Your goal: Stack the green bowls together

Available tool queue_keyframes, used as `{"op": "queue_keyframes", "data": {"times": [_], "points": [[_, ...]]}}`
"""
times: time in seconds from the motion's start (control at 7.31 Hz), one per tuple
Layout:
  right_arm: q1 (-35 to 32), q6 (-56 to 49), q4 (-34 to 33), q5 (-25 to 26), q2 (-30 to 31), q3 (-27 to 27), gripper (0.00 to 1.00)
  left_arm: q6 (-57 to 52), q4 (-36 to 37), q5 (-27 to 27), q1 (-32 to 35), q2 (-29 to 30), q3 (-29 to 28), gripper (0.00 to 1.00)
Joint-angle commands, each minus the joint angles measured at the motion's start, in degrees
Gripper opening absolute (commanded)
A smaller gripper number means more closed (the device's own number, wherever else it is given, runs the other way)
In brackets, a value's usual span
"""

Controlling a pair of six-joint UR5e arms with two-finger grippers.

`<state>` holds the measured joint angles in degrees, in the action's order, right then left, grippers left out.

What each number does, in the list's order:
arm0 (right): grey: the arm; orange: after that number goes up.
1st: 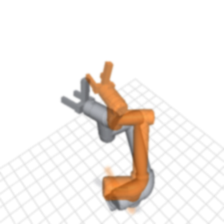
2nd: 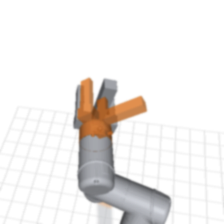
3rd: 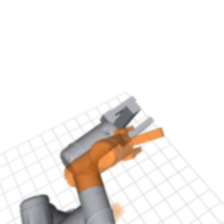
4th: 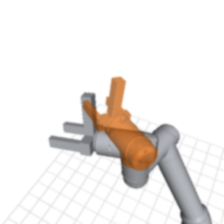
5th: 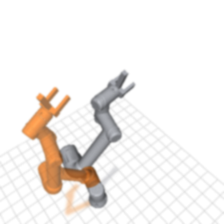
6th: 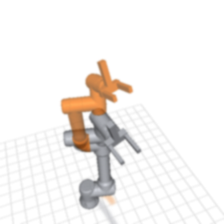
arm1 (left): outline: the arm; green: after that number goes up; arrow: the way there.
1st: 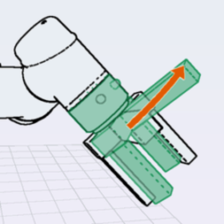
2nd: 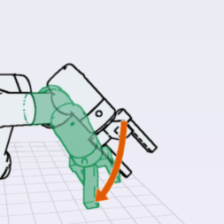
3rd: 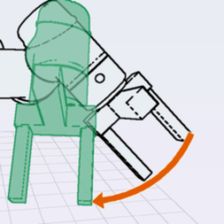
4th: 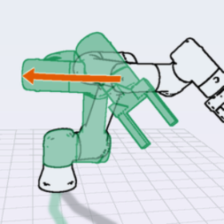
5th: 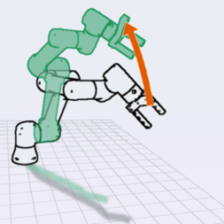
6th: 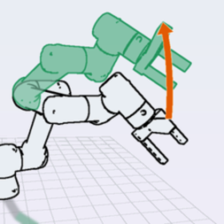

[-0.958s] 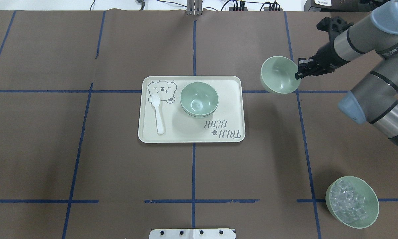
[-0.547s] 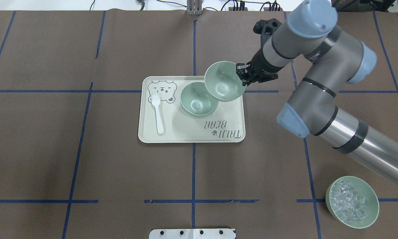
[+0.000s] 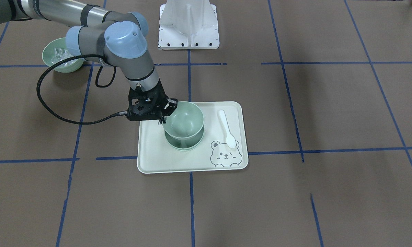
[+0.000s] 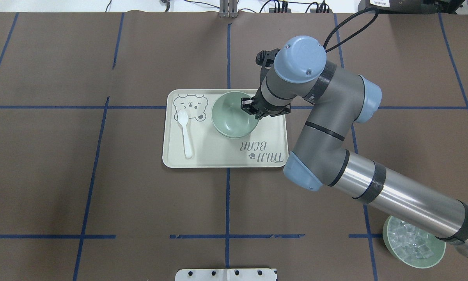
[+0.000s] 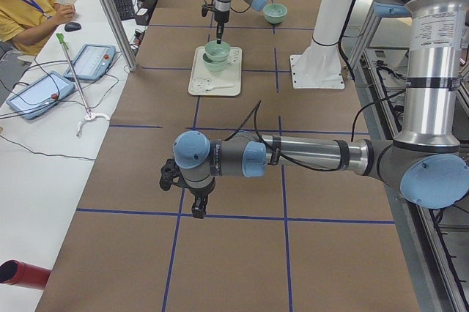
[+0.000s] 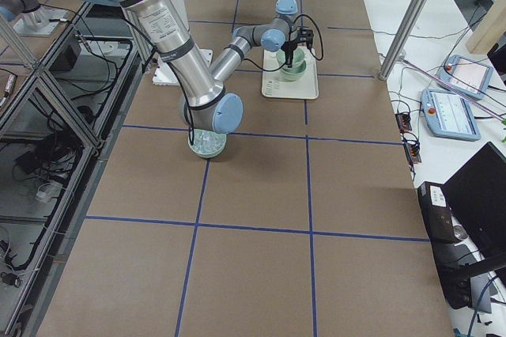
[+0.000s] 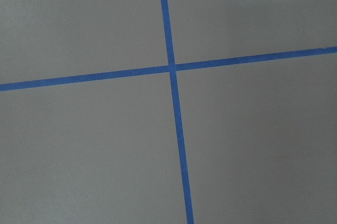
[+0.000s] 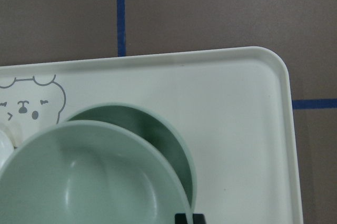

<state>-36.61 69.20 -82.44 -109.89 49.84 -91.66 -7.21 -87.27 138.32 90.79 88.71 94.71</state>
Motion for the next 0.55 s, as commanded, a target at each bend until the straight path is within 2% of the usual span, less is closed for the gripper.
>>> {"op": "queue_keyframes", "data": {"times": [0.0, 0.27, 0.41], "points": [[0.4, 0.1, 0.2, 0.5, -1.8, 3.6, 0.0, 0.0, 0.0, -0.1, 0.0, 0.1, 0.3, 1.0], [0.4, 0.1, 0.2, 0.8, -1.8, 3.8, 0.0, 0.0, 0.0, 0.0, 0.0, 0.1, 0.4, 1.0], [0.4, 0.0, 0.3, 2.4, -1.6, 3.9, 0.99, 0.0, 0.0, 0.0, 0.0, 0.1, 0.4, 1.0]]}}
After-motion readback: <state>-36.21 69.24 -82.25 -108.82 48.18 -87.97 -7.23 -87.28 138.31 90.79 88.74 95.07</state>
